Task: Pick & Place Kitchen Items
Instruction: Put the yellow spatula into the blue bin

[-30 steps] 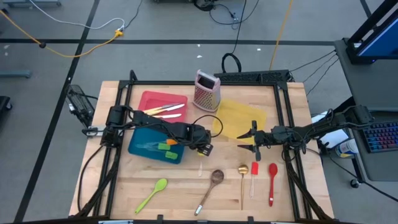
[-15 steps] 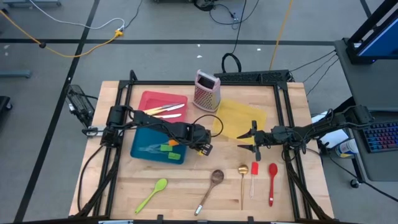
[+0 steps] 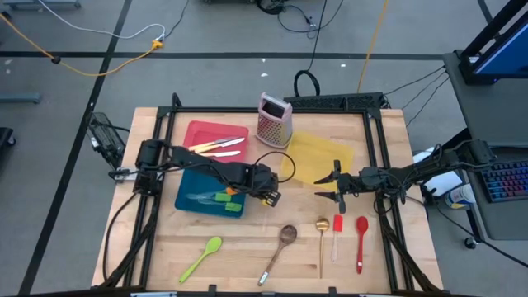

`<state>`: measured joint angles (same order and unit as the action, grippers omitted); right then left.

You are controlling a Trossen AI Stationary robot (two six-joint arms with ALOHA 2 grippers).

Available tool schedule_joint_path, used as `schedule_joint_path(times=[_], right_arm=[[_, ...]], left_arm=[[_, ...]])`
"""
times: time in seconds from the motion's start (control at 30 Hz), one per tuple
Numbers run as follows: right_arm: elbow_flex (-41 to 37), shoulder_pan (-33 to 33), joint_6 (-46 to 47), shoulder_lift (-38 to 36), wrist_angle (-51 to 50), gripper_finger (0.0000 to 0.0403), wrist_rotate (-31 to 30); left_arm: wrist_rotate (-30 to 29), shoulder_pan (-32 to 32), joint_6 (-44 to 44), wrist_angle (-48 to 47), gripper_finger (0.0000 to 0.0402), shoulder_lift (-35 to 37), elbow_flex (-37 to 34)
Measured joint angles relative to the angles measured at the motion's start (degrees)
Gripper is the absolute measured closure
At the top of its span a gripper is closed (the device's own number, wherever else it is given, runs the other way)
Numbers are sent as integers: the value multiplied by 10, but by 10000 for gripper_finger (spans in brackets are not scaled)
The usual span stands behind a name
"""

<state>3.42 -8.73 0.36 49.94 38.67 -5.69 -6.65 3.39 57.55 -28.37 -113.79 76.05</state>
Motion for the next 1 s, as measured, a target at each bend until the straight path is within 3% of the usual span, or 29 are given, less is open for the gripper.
schedule_joint_path(times=[0.43,1.0], right_arm=[[0,0,6,0,-8,239,-1],[0,0,7,0,-12,239,-1]], left_arm=[[-30,12,0,-20,400,57,1],[-220,83,47,-127,400,219,2]])
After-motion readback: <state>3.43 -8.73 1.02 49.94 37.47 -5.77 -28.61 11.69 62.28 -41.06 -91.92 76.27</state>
